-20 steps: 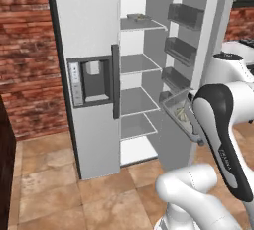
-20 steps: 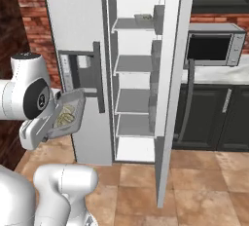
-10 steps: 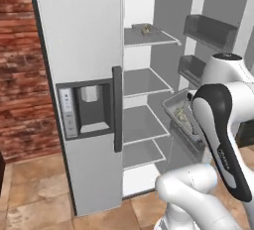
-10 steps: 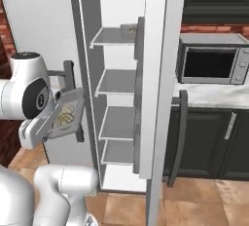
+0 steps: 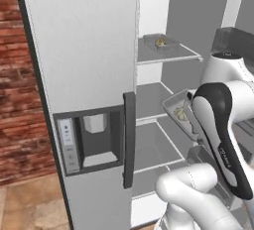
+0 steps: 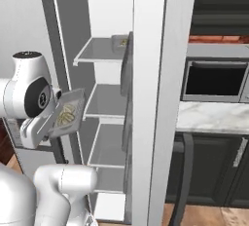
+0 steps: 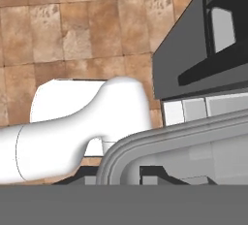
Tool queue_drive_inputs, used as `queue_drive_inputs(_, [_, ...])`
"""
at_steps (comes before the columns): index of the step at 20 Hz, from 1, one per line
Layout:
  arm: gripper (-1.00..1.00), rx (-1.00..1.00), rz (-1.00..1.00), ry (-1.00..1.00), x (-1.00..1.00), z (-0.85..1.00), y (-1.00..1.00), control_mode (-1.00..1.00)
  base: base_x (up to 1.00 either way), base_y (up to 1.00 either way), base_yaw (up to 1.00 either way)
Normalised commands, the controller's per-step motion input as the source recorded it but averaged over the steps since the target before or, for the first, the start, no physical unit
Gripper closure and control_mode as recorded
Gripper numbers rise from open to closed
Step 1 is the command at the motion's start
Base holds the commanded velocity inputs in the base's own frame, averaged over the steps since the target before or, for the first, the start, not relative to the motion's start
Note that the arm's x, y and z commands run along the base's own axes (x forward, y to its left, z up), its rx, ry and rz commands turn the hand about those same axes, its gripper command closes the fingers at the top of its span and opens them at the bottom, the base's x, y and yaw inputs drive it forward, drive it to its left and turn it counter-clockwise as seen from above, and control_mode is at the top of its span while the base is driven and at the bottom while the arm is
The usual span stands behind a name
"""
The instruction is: Place two dumplings into each of the tupperware containers and then place the containers in the fridge.
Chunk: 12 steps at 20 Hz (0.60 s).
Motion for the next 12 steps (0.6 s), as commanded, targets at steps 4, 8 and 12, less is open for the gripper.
queue_drive_inputs(4, [1.00, 0.00, 0.00, 0.00, 0.00, 0.00, 0.00, 1.00, 0.19, -0.09, 0.00])
queue_drive_inputs(8, [1.00, 0.00, 0.00, 0.00, 0.00, 0.00, 0.00, 1.00, 0.12, -0.24, 0.00])
queue_drive_inputs(12, [1.00, 0.00, 0.00, 0.00, 0.00, 0.00, 0.00, 1.00, 0.46, -0.13, 0.00])
